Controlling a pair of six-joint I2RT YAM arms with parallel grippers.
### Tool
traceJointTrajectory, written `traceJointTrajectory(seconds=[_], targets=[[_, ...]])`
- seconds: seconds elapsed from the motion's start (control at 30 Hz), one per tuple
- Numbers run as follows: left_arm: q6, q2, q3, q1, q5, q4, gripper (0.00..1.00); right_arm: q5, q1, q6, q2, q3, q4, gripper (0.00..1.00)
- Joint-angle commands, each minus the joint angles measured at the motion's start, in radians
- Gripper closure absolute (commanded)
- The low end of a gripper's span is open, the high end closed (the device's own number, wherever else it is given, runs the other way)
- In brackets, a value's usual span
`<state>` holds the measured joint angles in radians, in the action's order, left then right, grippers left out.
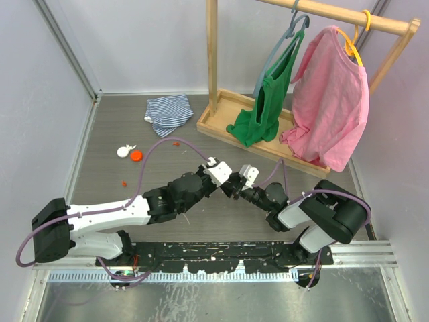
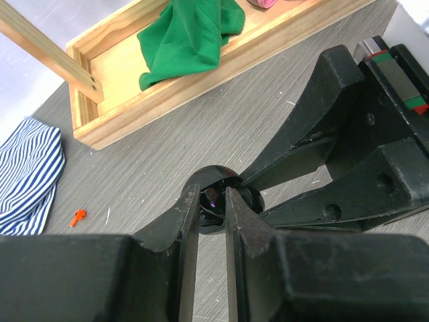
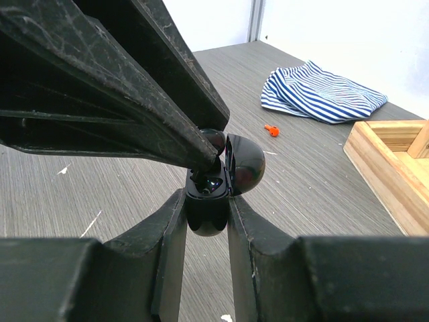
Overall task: Insert the wireless bluetooth earbuds into the charging case
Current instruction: Place the earbud in the charging case.
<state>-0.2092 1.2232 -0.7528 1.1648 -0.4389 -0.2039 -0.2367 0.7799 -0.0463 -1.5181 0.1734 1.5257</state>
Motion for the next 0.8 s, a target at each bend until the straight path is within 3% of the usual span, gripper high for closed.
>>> traceJointTrajectory(seconds=[0.0,0.53,0.77], targets=[[-0.009,0.01,-0.016,0.02,-0.011,-0.022,0.79,0.023,0.005,-0.002,0.032,0.0,0.117,0.99],[0.028,0.003,-0.018,0.054,-0.059,-0.002,0.74,0.026,0.005,-0.005,0.036,-0.003,0.117,0.99],[0.093,-0.037,-0.031,0.055,-0.072,0.024,0.65,0.026,0.005,-0.004,0.036,-0.004,0.117,0.99]])
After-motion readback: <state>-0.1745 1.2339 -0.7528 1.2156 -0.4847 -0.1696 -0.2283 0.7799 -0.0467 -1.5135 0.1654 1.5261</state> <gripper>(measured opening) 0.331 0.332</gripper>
